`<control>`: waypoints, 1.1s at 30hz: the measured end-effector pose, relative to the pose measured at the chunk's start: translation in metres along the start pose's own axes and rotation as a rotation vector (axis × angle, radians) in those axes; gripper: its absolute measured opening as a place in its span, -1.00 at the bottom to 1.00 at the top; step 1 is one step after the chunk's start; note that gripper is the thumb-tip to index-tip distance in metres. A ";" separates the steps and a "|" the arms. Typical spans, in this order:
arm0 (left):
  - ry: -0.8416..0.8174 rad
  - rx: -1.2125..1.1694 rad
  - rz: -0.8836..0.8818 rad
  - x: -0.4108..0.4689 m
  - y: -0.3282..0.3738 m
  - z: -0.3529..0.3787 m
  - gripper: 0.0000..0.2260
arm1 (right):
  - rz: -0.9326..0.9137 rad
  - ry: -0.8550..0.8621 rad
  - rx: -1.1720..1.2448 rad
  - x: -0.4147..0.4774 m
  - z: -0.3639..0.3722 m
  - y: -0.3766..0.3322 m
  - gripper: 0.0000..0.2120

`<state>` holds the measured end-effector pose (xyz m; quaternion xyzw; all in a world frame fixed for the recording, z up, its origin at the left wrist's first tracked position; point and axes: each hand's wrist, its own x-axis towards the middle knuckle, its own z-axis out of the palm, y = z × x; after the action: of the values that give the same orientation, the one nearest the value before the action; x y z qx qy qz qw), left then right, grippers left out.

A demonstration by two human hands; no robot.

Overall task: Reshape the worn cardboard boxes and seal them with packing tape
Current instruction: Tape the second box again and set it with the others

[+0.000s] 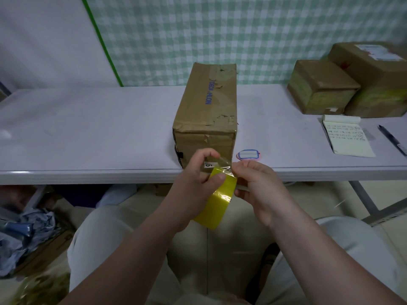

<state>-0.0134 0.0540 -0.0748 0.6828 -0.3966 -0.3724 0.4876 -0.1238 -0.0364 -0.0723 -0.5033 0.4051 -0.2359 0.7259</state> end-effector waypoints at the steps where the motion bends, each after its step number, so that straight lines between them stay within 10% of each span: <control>1: 0.000 0.008 0.011 0.000 0.001 0.000 -0.74 | -0.019 -0.007 -0.008 0.000 0.000 0.000 -0.85; 12: -0.036 -0.053 -0.009 -0.002 0.008 -0.007 -0.82 | -0.235 -0.025 -0.062 0.003 0.003 0.008 -0.88; 33: 0.158 -0.010 -0.001 -0.013 0.021 -0.047 -0.79 | -0.384 0.457 -0.590 0.052 -0.024 0.015 -0.90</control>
<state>0.0197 0.0788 -0.0411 0.7078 -0.3546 -0.3195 0.5208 -0.1151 -0.0825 -0.1081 -0.6908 0.5048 -0.3465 0.3846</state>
